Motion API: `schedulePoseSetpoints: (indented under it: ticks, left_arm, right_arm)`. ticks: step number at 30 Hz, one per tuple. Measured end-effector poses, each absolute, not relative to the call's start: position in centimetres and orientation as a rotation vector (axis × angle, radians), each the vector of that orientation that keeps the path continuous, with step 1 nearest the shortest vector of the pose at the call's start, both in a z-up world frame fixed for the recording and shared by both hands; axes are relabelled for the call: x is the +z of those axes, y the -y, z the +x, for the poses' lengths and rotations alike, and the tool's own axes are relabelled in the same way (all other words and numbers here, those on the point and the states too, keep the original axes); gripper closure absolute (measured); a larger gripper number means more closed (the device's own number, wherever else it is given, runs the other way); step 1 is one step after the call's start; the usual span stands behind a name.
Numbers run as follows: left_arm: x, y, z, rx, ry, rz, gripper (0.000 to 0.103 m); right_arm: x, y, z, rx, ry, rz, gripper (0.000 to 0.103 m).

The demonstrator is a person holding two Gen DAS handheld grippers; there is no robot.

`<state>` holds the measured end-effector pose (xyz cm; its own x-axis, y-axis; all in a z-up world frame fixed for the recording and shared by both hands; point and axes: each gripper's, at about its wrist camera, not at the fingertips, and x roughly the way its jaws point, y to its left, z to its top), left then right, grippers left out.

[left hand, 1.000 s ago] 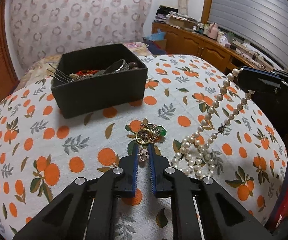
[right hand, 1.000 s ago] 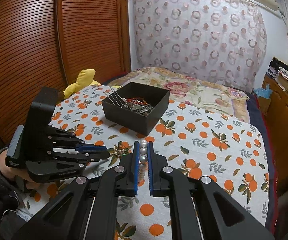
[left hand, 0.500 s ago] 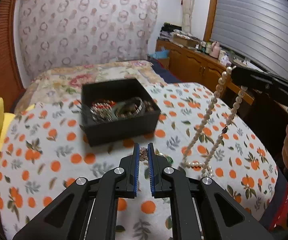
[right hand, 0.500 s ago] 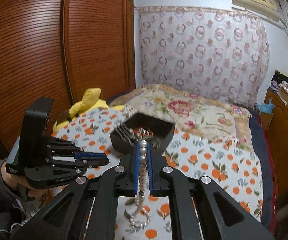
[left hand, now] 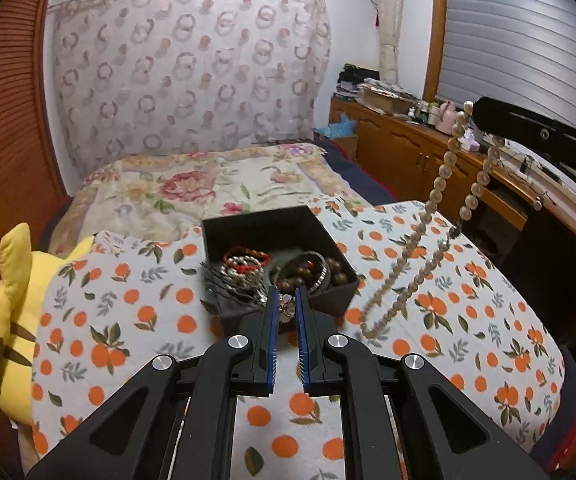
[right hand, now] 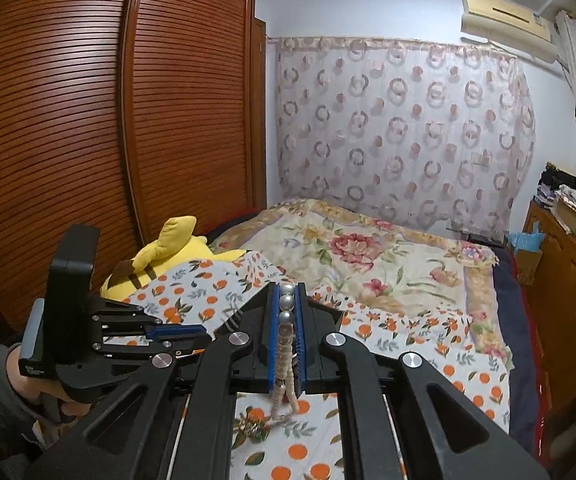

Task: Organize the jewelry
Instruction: 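Lower the pearl necklace into the black box and open the right tool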

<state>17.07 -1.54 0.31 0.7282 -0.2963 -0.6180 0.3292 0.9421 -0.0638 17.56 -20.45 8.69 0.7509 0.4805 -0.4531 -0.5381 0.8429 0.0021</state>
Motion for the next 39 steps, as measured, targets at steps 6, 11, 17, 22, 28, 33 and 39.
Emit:
schedulePoseSetpoints:
  ticks: [6, 11, 17, 22, 28, 33, 39]
  left_arm:
    - [0.7, 1.2, 18.4, -0.316, -0.670, 0.057, 0.096]
    - [0.6, 1.0, 19.4, -0.304, -0.678, 0.057, 0.096]
    - [0.2, 1.2, 20.6, -0.301, -0.687, 0.061, 0.096]
    - [-0.3, 1.6, 22.0, -0.298, -0.701, 0.060, 0.096]
    - [-1.2, 1.6, 23.3, -0.292, -0.715, 0.055, 0.096]
    - [-1.9, 1.5, 24.2, -0.291, -0.732, 0.042, 0.095]
    - [-1.9, 1.2, 24.6, -0.294, -0.734, 0.011, 0.095]
  right_arm:
    - [10.1, 19.8, 19.5, 0.539, -0.437, -0.142, 0.094]
    - [11.4, 19.4, 20.9, 0.533, -0.420, -0.137, 0.094]
    - [13.3, 18.3, 22.8, 0.519, -0.395, -0.146, 0.094]
    - [14.1, 17.4, 24.3, 0.500, -0.379, -0.163, 0.094]
    - [11.9, 16.3, 26.9, 0.485, -0.441, -0.183, 0.094]
    - [7.9, 16.2, 28.4, 0.492, -0.540, -0.175, 0.094]
    - [4.4, 16.2, 29.2, 0.508, -0.624, -0.145, 0.094]
